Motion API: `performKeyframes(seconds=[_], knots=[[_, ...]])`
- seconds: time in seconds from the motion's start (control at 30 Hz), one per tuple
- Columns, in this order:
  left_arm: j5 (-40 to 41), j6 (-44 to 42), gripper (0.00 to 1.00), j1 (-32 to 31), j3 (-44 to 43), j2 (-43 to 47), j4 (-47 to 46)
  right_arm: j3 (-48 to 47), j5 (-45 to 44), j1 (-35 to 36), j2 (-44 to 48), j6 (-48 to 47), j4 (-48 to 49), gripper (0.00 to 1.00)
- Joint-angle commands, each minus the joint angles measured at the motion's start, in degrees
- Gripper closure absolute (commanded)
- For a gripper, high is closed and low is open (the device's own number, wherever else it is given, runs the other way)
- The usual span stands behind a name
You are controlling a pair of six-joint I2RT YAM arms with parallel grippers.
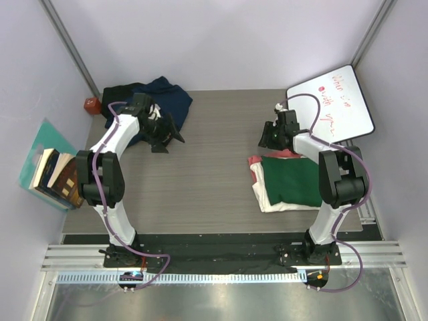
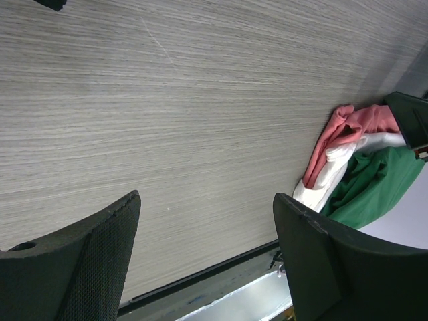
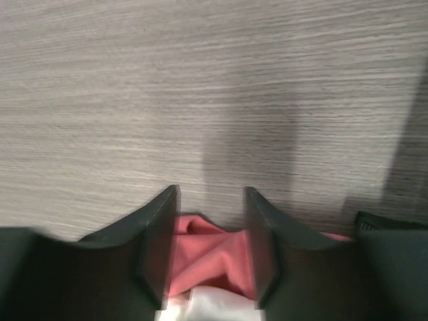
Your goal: Fold and stack the t-shirts
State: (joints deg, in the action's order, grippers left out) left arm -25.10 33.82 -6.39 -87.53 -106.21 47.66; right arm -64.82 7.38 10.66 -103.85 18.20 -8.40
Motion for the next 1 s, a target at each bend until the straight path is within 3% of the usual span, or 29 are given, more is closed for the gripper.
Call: performKeyframes(seconds=[0.0,0.17,0.33,0.43,0.63,0.8,0.97], knots=[[0.0,-1.1,0.2,-0.6,-0.5,1.6,0.2,-5.1,-1.8,0.2,1.6,-0.3,1.7,0.42],[0.5,-1.2,0.18,-1.2,-0.8,1.5,0.2,-11.3,-3.5,0.2,3.5,0.7,-1.3,0.45],[0.2,-1.4,0.18,-1.2,-1.3,0.9,0.2,-11.0,-23.7,-0.6,12.6,9.6,-4.2,0.35],[-0.6,-1.8,0.18,-1.3,-2.3,-0.2,0.7,-6.5,-32.0,-3.4,20.2,15.7,-5.2,0.32],[-1.5,-2.1,0.19,-1.3,-4.2,-2.7,1.1,-2.6,-45.8,-4.3,29.6,18.4,-13.3,0.28],[-3.8,-1.7,0.19,-1.9,-4.6,-4.3,0.6,2.8,-48.9,-6.1,34.4,21.5,-16.0,0.24],[-6.1,-1.7,0.19,-6.4,-6.8,-7.2,-0.1,4.1,-45.9,-9.9,34.1,22.1,-15.7,0.22]])
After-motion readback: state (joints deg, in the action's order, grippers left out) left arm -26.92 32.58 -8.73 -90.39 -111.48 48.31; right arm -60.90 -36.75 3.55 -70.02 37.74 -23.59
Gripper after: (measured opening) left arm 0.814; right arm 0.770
